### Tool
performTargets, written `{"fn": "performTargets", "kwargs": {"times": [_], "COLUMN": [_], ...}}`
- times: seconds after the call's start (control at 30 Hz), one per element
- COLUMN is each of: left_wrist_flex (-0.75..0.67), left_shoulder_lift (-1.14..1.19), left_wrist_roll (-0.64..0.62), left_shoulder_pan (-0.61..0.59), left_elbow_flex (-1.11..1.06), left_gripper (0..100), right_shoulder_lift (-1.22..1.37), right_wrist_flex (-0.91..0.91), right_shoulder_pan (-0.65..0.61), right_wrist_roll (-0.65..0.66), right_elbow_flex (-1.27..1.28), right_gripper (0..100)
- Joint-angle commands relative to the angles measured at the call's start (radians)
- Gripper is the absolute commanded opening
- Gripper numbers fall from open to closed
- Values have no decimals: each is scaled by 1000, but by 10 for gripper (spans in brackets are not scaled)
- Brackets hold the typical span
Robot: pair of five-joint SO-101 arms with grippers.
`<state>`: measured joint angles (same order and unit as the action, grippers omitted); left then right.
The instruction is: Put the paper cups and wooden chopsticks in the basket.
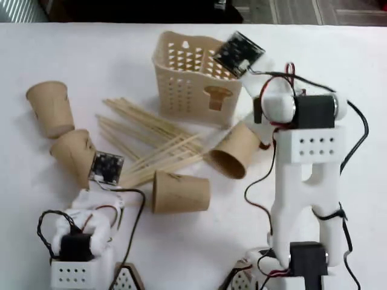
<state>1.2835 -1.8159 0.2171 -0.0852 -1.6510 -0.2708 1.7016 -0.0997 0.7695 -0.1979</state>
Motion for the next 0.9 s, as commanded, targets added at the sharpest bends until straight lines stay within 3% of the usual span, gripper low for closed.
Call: {"fn": "performTargets", "kwargs": {"times": [0.0,0.2,0.67,0.77,0.87], "left_wrist_flex": [-17,-17,-14,-14,-14], "left_shoulder_lift": [-2,-2,-2,-2,-2], "left_wrist_roll": [6,6,6,6,6], "left_shoulder_pan": [5,5,5,5,5], "left_elbow_flex": [18,18,18,18,18], "left_gripper": [27,27,26,25,25], "right_shoulder_lift": [24,179,430,455,467], "right_wrist_flex": [-68,-208,-424,-469,-484], "right_shoulder_pan": [50,96,143,163,186], "right_wrist_roll": [-11,-14,-9,-8,55], "right_elbow_flex": [81,152,155,155,155], "right_gripper": [262,351,351,337,250]}}
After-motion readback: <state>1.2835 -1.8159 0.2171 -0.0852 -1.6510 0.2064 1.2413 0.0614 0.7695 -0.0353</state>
